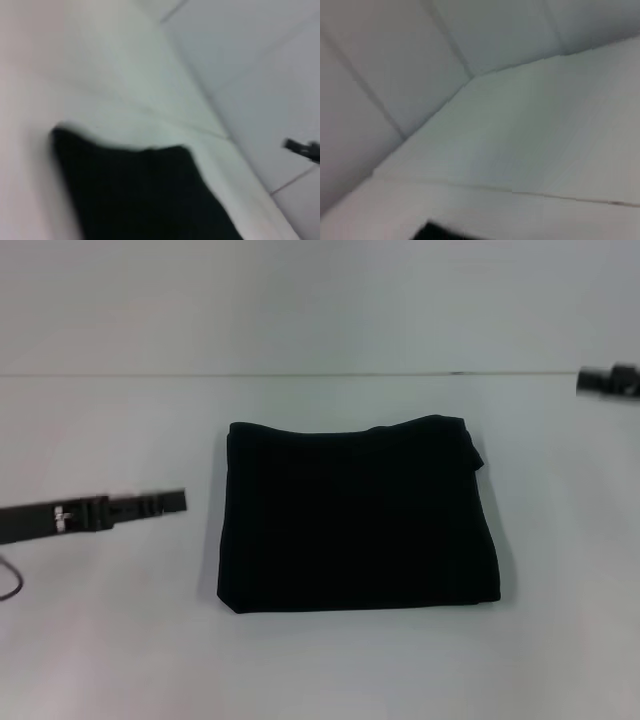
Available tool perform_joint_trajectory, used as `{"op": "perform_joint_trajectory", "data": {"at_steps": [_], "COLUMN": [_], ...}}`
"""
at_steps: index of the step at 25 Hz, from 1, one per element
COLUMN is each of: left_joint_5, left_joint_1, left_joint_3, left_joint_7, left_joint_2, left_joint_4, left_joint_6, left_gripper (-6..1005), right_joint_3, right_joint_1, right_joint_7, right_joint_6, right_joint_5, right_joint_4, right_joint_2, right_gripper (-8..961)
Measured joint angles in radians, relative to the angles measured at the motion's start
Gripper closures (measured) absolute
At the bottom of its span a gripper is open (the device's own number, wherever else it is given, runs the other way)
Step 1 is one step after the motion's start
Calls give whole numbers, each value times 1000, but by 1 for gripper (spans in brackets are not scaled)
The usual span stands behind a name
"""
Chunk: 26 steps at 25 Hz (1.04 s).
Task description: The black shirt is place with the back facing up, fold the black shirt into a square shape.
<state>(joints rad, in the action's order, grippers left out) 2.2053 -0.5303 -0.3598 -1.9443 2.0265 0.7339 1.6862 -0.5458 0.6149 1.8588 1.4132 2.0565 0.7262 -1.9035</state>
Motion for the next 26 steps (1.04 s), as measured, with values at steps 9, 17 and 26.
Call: {"op": "perform_joint_trajectory", "data": {"at_steps": [9, 17, 26], "left_joint_5": [-78, -78, -80], "left_joint_1": [-76, -140, -151], "left_joint_3": [-166, -404, -444], "left_joint_7": [321, 327, 332], "left_joint_2": [27, 36, 44], "left_joint_4": [-28, 20, 12], "left_joint_6": [-57, -169, -212], "left_gripper": [201, 201, 201], "right_joint_3": [-23, -66, -76], "right_joint_1": [-111, -118, -103], "right_joint_7": [-439, -478, -545], "right_joint_6": [14, 55, 75], "right_joint_5": [5, 17, 14], "right_joint_4": [12, 1, -12], "right_joint_2": [-150, -179, -184], "right_gripper": [41, 41, 41]}}
